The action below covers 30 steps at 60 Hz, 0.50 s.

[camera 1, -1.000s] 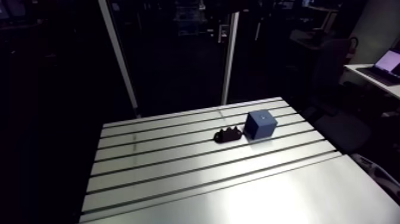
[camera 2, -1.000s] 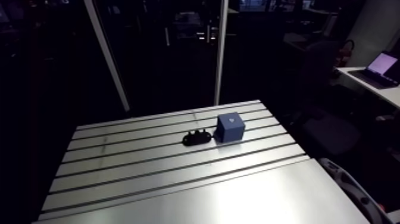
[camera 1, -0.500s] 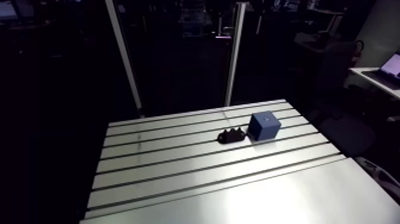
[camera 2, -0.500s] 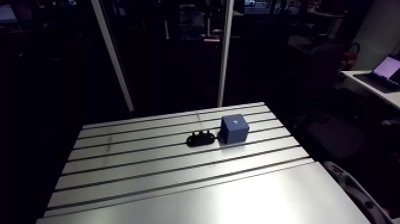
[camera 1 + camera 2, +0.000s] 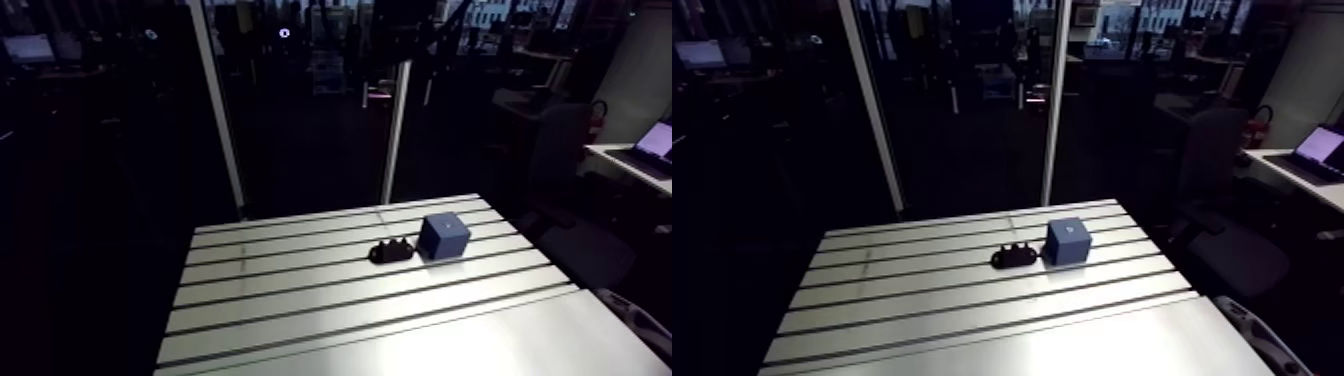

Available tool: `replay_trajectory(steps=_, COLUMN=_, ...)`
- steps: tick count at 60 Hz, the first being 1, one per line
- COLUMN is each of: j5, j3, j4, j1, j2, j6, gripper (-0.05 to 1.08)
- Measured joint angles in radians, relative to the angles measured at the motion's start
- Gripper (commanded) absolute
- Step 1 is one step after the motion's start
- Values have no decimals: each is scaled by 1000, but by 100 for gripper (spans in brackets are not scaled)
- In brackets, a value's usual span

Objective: Pick up the M10 bolt and insert it into the hex recess until seated.

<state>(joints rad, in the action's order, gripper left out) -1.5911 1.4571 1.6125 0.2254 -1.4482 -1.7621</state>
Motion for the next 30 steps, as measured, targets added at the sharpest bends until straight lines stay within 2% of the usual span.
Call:
replay_trajectory(steps=10, j5=0, j3=23, j4=18, j1=-6, j2=-12, j6=1, gripper=1)
replay_trajectory(steps=30, j5=3, j3=23, j4=23, j1=-14, j2=-10, j6=0, gripper=1)
